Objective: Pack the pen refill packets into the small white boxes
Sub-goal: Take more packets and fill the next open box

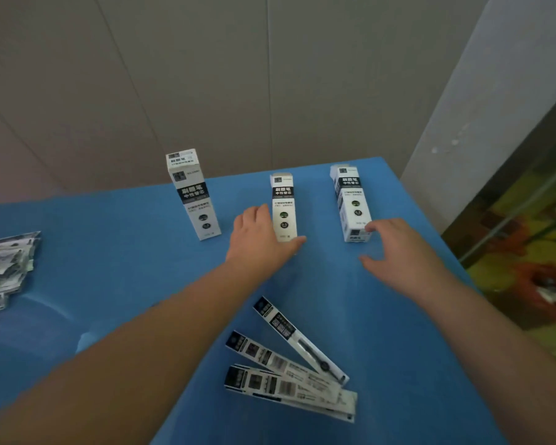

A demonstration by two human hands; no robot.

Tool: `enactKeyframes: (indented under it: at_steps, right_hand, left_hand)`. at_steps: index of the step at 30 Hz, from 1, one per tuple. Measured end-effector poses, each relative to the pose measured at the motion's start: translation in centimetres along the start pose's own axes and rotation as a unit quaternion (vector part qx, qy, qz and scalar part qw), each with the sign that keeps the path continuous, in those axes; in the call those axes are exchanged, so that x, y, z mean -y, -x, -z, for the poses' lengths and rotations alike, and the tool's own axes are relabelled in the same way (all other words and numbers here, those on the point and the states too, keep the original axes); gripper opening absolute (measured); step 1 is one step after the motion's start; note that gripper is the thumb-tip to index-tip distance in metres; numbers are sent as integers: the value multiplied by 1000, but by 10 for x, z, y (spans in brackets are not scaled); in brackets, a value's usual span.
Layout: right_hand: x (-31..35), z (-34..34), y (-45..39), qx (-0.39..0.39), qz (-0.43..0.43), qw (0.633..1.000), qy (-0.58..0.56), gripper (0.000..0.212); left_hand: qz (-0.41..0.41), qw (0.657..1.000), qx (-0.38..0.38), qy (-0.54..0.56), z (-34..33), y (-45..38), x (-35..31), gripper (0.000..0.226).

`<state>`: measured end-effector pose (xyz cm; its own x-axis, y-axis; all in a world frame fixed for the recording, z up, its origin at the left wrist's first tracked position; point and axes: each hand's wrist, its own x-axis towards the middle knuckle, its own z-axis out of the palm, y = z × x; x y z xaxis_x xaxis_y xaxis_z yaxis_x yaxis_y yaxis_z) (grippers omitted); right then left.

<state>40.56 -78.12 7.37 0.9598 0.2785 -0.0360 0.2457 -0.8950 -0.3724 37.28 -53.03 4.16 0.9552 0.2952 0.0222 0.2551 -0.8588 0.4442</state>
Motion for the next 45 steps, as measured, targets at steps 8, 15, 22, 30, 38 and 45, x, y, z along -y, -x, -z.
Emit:
enactKeyframes:
  at_steps: [8, 15, 22, 30, 38, 45]
  right_hand:
    - [-31, -1, 17, 21, -20, 998, -49, 56]
    - [-42, -5, 22, 35, -4, 998, -54, 53]
    - [-23, -10, 16, 61, 31, 997, -46, 53]
    - [35, -30, 21, 151, 89, 984, -3, 55]
    - [96, -49, 67, 257, 126, 957, 48, 69]
    - [116, -55, 101, 234, 94, 957, 143, 63]
  left_hand:
    - [145, 988, 47, 17, -20, -76, -36, 98]
    - [184, 981, 60, -3, -32, -96, -37, 64]
    - [118, 984, 35, 126, -17, -56, -33, 56]
    - [0, 966, -55, 251, 35, 36, -4, 75]
    - [3, 933, -113, 342, 60, 123, 60, 52]
    - [1, 913, -122, 390, 54, 165, 96, 58]
